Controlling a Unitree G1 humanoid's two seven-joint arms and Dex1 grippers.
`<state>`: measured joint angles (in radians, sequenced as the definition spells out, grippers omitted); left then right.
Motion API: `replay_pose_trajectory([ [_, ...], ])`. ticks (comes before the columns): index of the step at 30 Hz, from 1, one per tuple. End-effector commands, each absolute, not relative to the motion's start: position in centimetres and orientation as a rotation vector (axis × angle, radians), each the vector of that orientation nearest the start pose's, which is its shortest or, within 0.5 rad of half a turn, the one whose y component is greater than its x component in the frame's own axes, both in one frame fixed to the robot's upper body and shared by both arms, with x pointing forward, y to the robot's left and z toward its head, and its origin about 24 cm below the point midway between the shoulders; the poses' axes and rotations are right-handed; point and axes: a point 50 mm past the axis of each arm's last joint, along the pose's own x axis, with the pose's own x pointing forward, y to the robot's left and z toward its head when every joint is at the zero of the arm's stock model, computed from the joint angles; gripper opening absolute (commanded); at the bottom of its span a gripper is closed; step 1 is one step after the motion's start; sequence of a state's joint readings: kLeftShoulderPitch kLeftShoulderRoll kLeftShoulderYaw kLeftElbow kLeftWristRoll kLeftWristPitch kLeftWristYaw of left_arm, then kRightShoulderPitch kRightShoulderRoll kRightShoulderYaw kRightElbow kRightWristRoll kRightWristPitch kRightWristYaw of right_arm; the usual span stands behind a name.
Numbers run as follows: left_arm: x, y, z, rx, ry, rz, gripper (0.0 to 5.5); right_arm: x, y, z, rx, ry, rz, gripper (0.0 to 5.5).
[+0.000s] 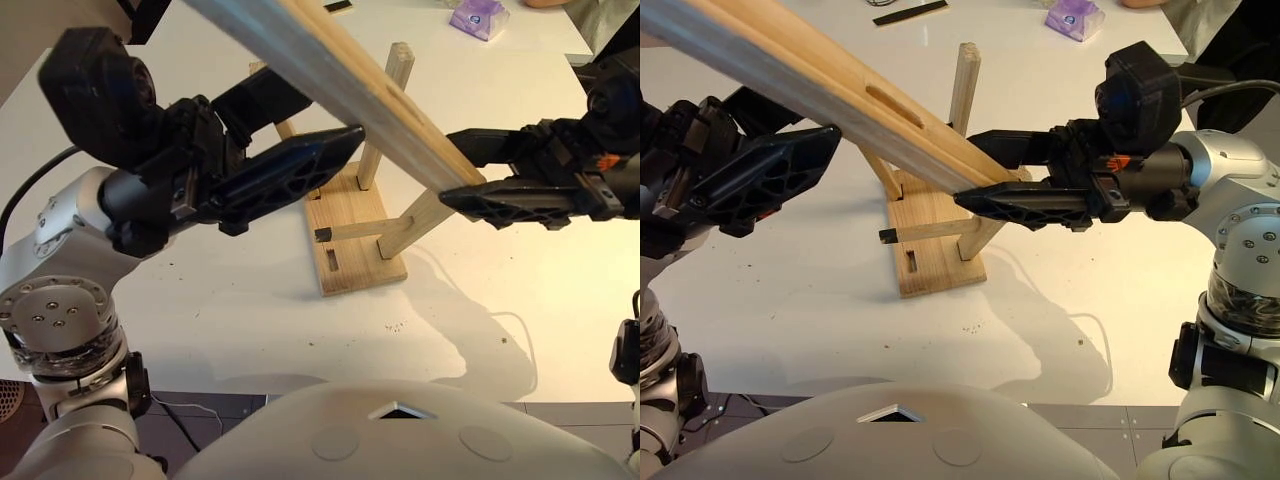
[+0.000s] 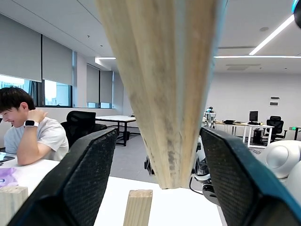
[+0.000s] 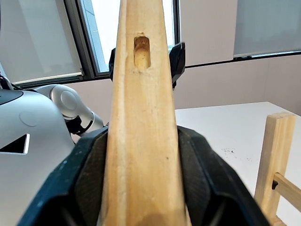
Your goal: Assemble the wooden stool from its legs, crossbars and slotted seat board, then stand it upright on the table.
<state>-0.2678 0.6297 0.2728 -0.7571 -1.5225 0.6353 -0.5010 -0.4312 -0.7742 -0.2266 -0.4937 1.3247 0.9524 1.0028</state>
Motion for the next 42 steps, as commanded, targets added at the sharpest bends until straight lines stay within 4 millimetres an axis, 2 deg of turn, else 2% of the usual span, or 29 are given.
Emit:
replay_pose_trajectory([
  [1, 17.5, 14.1, 26.2, -0.38, -0.364, -1.409, 3.19, 20.5, -15.6, 23.4, 0.126, 0.042, 1.664, 2.06],
  [7, 17.5, 13.9, 25.9, -0.368, -0.327, -1.428, 3.19, 20.6, -15.4, 22.8, 0.09, 0.046, 1.659, 2.06],
  [15, 17.9, 14.4, 24.6, -0.365, -0.268, -1.427, 2.04, 20.9, -15.8, 22.5, 0.037, 0.038, 1.636, 2.06],
  [23, 18.0, 14.6, 24.1, -0.368, -0.265, -1.425, 2.04, 20.9, -15.9, 22.6, 0.019, 0.043, 1.648, 2.06],
  [24, 18.1, 14.6, 24.2, -0.375, -0.272, -1.424, 2.04, 20.9, -15.8, 22.5, 0.017, 0.052, 1.646, 2.06],
  [25, 18.1, 14.6, 24.3, -0.381, -0.281, -1.424, 2.04, 20.9, -15.8, 22.5, 0.017, 0.057, 1.645, 2.35],
  [28, 17.9, 14.8, 24.6, -0.401, -0.311, -1.423, 2.04, 20.9, -15.9, 22.5, 0.03, 0.057, 1.645, 2.72],
  [33, 17.7, 15.5, 26.0, -0.429, -0.397, -1.397, 2.04, 22.3, -17.1, 24.8, 0.177, -0.047, 1.591, 2.77],
  [36, 17.4, 16.0, 27.5, -0.416, -0.458, -1.382, 2.04, 23.4, -18.2, 24.8, 0.216, -0.055, 1.512, 2.77],
  [39, 17.4, 17.1, 28.2, -0.349, -0.47, -1.341, 2.04, 24.2, -19.2, 24.8, 0.249, -0.073, 1.429, 2.77],
  [42, 17.5, 19.4, 28.6, -0.214, -0.435, -1.227, 2.04, 25.4, -20.7, 24.2, 0.247, -0.076, 1.303, 2.77],
])
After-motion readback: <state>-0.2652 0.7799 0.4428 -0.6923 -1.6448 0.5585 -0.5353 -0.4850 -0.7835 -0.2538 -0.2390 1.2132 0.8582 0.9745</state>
